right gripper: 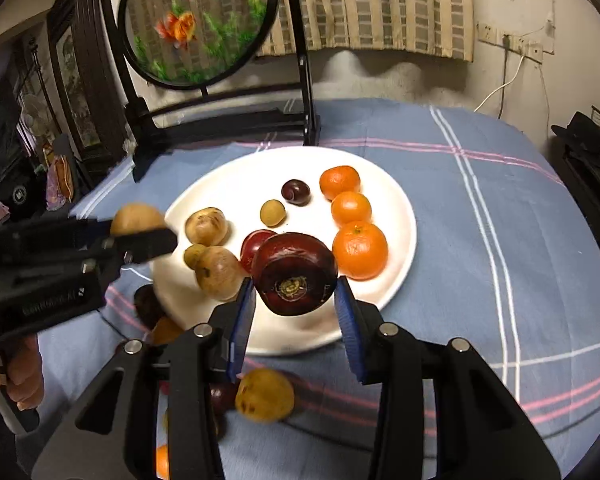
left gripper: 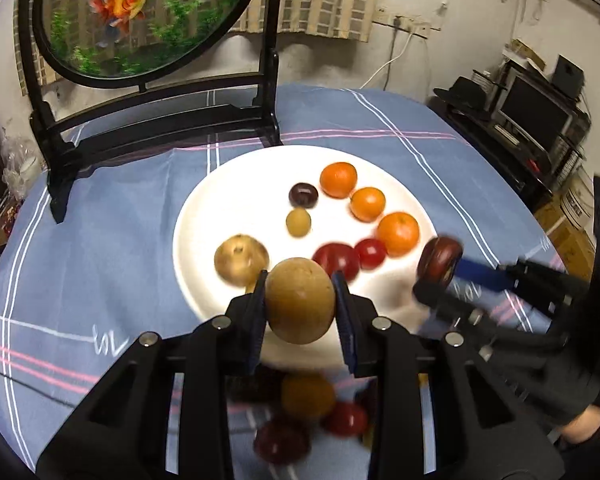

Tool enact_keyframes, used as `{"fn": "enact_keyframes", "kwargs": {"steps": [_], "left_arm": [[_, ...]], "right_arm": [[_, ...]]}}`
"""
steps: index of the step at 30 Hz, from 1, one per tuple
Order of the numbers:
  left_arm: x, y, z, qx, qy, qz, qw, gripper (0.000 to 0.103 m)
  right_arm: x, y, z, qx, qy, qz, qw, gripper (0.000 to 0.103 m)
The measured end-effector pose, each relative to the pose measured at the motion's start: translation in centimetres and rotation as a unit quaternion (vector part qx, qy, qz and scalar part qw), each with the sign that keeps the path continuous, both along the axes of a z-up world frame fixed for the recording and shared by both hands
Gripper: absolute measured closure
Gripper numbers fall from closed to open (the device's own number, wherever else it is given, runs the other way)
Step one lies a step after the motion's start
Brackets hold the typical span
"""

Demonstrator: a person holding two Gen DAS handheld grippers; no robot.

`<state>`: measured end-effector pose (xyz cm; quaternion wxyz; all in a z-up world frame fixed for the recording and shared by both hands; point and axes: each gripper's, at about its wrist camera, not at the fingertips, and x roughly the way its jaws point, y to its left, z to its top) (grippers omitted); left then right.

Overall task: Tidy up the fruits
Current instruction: 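Carry the potato and dark red fruit onto the white plate and open both tools, then grasp a dark red plum with the left tool while the right tool grasps an orange-yellow fruit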

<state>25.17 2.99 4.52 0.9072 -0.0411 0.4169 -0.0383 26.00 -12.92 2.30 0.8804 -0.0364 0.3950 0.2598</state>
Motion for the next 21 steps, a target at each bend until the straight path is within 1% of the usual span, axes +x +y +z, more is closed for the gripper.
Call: {"fn": "enact_keyframes", "kwargs": {"steps": [2, 3, 5, 6, 7, 8, 9, 12, 14, 15, 17, 18, 20, 21], "left_arm": [[1.6, -0.2, -0.7, 0.009, 0.01, 0.006, 0.9999, 0.072], [2.0, -0.2, -1.0, 0.011, 0.013, 0.009, 0.9998, 0.072], [3.0, 0.0, -1.6, 0.008, 0.021, 0.02, 0.9995, 0.071], [3.1, 0.1, -1.7, 0.005, 0.021, 0.028, 0.9994, 0.07], [3.2, 0.3, -1.6, 0.003, 0.019, 0.033, 0.9993, 0.06], [3.2, 0.3, -1.5, 0.006, 0.011, 0.039, 0.9992, 0.051], [3.0, 0.2, -1.4, 0.013, 0.005, 0.042, 0.999, 0.05], [2.0, -0.1, -0.7, 0.043, -0.013, 0.04, 0.9982, 0.046], [1.0, -0.2, -0.1, 0.062, -0.028, 0.047, 0.9966, 0.036], [0.4, -0.3, 0.1, 0.067, -0.036, 0.05, 0.9958, 0.034], [-0.9, -0.4, 0.5, 0.074, -0.045, 0.05, 0.995, 0.026], [-1.6, -0.4, 0.7, 0.078, -0.05, 0.051, 0.9944, 0.024], [-3.2, -0.4, 0.9, 0.084, -0.059, 0.055, 0.9932, 0.017], [-3.9, -0.4, 1.0, 0.086, -0.061, 0.057, 0.9928, 0.016]], "right_arm": [[0.8, 0.8, -0.9, -0.022, 0.011, 0.002, 1.0, 0.062], [1.0, 1.0, -1.1, -0.026, 0.014, 0.002, 1.0, 0.061], [1.4, 1.2, -1.6, -0.029, 0.019, -0.002, 0.999, 0.058], [1.6, 1.2, -1.7, -0.027, 0.019, -0.006, 0.999, 0.055], [1.6, 1.1, -1.6, -0.023, 0.017, -0.009, 1.0, 0.05], [1.6, 0.8, -1.5, -0.015, 0.012, -0.013, 1.0, 0.047], [1.5, 0.7, -1.3, -0.012, 0.007, -0.017, 1.0, 0.043], [1.0, -0.1, -0.6, -0.003, -0.009, -0.022, 1.0, 0.042], [0.5, -0.9, -0.2, 0.002, -0.013, -0.025, 1.0, 0.042], [0.1, -1.6, 0.1, 0.009, -0.011, -0.028, 0.999, 0.042], [-0.2, -1.9, 0.3, 0.012, -0.01, -0.032, 0.999, 0.04], [-0.7, -2.3, 0.6, 0.014, -0.01, -0.035, 0.999, 0.037], [-1.6, -2.9, 0.9, 0.016, -0.012, -0.039, 0.999, 0.037], [-2.1, -3.2, 1.0, 0.016, -0.011, -0.039, 0.999, 0.037]]}}
